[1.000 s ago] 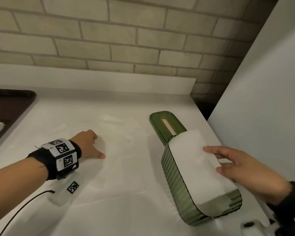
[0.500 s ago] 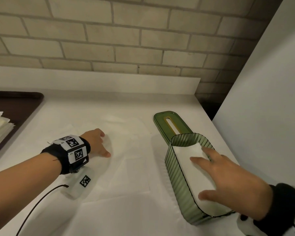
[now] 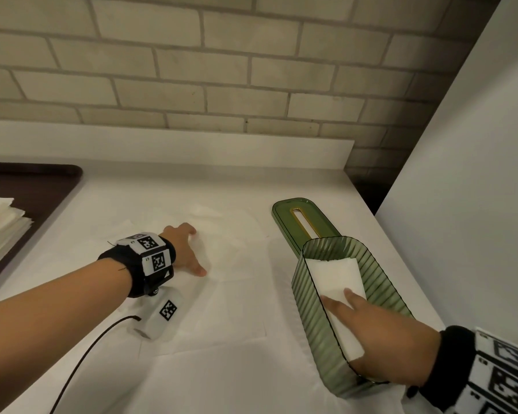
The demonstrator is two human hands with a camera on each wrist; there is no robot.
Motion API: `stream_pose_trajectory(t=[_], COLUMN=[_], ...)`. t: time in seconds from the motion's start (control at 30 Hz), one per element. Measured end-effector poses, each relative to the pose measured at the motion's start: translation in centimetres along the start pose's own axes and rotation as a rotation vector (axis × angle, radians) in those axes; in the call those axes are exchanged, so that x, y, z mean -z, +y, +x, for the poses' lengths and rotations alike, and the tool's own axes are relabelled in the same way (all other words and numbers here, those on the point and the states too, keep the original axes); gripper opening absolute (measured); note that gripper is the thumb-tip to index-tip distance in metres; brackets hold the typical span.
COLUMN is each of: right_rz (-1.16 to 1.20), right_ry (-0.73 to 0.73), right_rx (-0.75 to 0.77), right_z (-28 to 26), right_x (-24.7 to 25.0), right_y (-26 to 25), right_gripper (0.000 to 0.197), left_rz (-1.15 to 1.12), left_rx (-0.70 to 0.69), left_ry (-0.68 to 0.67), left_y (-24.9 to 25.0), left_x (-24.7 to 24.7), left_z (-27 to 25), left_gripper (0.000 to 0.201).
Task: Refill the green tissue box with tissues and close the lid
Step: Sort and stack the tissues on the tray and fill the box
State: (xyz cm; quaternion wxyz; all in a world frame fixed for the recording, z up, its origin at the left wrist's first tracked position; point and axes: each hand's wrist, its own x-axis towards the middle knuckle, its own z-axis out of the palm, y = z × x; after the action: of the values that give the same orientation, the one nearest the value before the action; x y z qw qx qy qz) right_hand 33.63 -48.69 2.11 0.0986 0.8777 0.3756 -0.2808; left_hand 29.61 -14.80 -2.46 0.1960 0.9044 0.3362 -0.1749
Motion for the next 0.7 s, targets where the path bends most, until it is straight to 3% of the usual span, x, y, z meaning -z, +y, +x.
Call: stream_pose_trajectory(t=[0.17,0.33,0.43,0.57,0.7], right_rz=[-0.003,0.015,0.035,0.066,0.139], right_ry=[0.010,0.028,0.049,0.083,0.186], right_rx=[-0.010,-0.008,0.000,0.016,-0.008], right_z=[-0.2,-0.4,-0.6,-1.6,-3.4], right_x=[0.1,0.4,0.5,1.2,2.4], right_y=[-0.2,-0.3,-0.2,-0.1,-0.6], right_gripper=[0.094,0.094,0.094,0.084,0.076], left_rz=[0.223,0.402,0.442,0.484,0.454], left_rx=[-0.212,-0.320,-0.396,-0.458,-0.505], left_ry=[-0.033,-0.056,-0.087,-0.097,-0.061], left_y=[1.3,2.5,3.2,3.9,4.3], left_x=[1.4,2.3,2.8,4.3,6.5], left_z=[0.2,1.0,1.4,1.5,1.4], left_gripper=[0.078,0.064,0.046,0.040,0.049])
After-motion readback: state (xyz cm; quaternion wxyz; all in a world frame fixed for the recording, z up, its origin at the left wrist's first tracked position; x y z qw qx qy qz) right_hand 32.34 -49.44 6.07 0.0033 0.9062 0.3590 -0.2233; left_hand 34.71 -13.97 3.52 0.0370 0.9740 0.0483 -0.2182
